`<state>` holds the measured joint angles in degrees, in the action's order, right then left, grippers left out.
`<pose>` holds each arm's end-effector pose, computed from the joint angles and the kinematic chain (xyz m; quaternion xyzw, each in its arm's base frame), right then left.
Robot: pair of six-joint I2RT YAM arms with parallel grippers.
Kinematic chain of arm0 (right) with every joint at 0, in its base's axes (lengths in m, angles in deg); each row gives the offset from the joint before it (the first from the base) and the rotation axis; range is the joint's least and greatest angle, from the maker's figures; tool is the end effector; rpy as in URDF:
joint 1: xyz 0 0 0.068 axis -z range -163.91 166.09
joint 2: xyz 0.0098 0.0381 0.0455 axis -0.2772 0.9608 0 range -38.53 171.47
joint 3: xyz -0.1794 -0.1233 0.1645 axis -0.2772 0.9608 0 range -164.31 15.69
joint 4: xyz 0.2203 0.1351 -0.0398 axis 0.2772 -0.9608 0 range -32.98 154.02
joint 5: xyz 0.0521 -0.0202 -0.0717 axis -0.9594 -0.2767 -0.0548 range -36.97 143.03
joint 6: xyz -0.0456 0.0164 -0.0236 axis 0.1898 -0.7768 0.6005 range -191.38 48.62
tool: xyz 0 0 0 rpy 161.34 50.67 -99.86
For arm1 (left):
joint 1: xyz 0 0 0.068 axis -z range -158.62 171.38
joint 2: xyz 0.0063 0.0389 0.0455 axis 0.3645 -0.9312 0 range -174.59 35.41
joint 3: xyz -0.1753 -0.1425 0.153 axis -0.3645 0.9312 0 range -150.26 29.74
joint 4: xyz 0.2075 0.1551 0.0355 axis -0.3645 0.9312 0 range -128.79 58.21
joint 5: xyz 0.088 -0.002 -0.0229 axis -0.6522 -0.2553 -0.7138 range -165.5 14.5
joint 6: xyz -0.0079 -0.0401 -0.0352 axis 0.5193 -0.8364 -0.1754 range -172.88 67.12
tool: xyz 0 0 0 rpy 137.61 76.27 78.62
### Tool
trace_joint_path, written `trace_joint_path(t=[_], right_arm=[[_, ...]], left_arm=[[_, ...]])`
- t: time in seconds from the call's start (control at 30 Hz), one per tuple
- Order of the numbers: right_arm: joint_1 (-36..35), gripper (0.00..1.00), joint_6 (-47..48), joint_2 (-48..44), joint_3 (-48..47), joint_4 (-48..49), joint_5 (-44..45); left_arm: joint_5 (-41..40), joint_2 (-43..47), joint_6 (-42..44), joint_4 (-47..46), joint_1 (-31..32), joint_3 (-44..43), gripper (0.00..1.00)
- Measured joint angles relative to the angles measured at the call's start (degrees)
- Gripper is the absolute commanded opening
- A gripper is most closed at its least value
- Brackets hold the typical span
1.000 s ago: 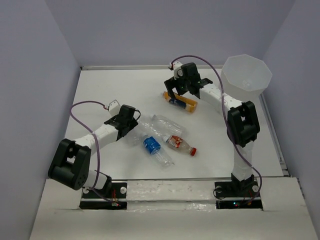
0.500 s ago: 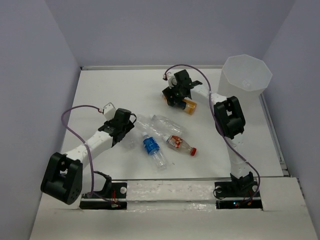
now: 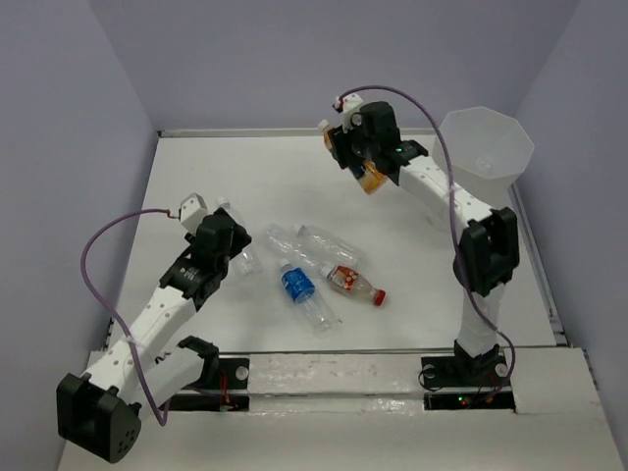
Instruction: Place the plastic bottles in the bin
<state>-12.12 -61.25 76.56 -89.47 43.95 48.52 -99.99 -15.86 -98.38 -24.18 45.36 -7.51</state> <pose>0.4203 0.2287 0.3147 -0.3027 0.8109 0.1122 0.4881 0.1892 -0.0680 0.2674 -0.2632 0.8054 -0.1343 0.5138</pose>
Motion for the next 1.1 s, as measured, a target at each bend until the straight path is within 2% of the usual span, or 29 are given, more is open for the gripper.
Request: trace_joint_path(t=[0.17,0.23,0.37,0.47,0.53,0.63,0.67,0.7,0.73,0.8,0.93,1.0,1.07,1.1], right_arm=[[1.14,0.40,-1.22,-19.74,3.80,10.58,5.64],[4.15,0.40,-2.58,-26.36,4.55,17.16,6.88],[17.77,0.40,-8.00,-32.94,8.52,27.04,9.62],[26.16,0.41,-12.22,-33.68,13.51,31.32,11.54],[28.83,0.46,-14.47,-32.20,16.90,31.50,11.61],[30.93,0.65,-17.14,-29.68,21.20,30.93,11.58],[31.54,0.73,-18.03,-28.96,23.10,30.58,11.58],[31.95,0.86,-19.02,-28.87,25.53,30.32,11.58],[32.15,0.95,-19.43,-29.11,27.06,30.16,11.61],[32.39,0.99,-20.59,-29.62,28.72,29.97,11.63],[32.44,0.99,-22.23,-34.14,30.67,29.16,11.39],[32.44,0.97,-23.04,-36.94,30.67,28.79,10.91],[32.44,0.93,-23.91,-41.29,30.73,27.56,10.75],[32.44,0.85,-24.17,-42.77,30.80,27.02,10.93]], left_arm=[[1.16,5.20,2.27,-0.24,0.00,-2.69,0.22],[2.16,5.77,3.04,-0.24,-0.02,-4.33,0.21],[4.28,5.88,4.37,-0.76,-0.02,-7.67,0.20],[6.21,5.55,5.20,-1.79,0.00,-10.60,0.19],[7.61,4.61,5.73,-2.80,0.07,-13.20,0.18],[9.18,1.75,6.62,-4.24,0.72,-18.56,0.18],[9.55,0.11,7.04,-4.63,1.27,-20.92,0.18],[9.64,-1.57,7.58,-5.16,2.14,-23.67,0.18],[9.70,-3.21,8.07,-5.84,2.95,-26.03,0.18],[9.57,-6.19,8.92,-6.82,5.22,-30.95,0.18],[7.26,-13.81,11.56,-9.11,11.08,-41.77,0.18],[5.81,-17.79,13.27,-10.67,14.53,-47.21,0.18],[4.48,-22.23,14.69,-12.79,17.64,-52.15,0.18],[4.09,-23.74,15.30,-13.40,18.58,-53.75,0.18]])
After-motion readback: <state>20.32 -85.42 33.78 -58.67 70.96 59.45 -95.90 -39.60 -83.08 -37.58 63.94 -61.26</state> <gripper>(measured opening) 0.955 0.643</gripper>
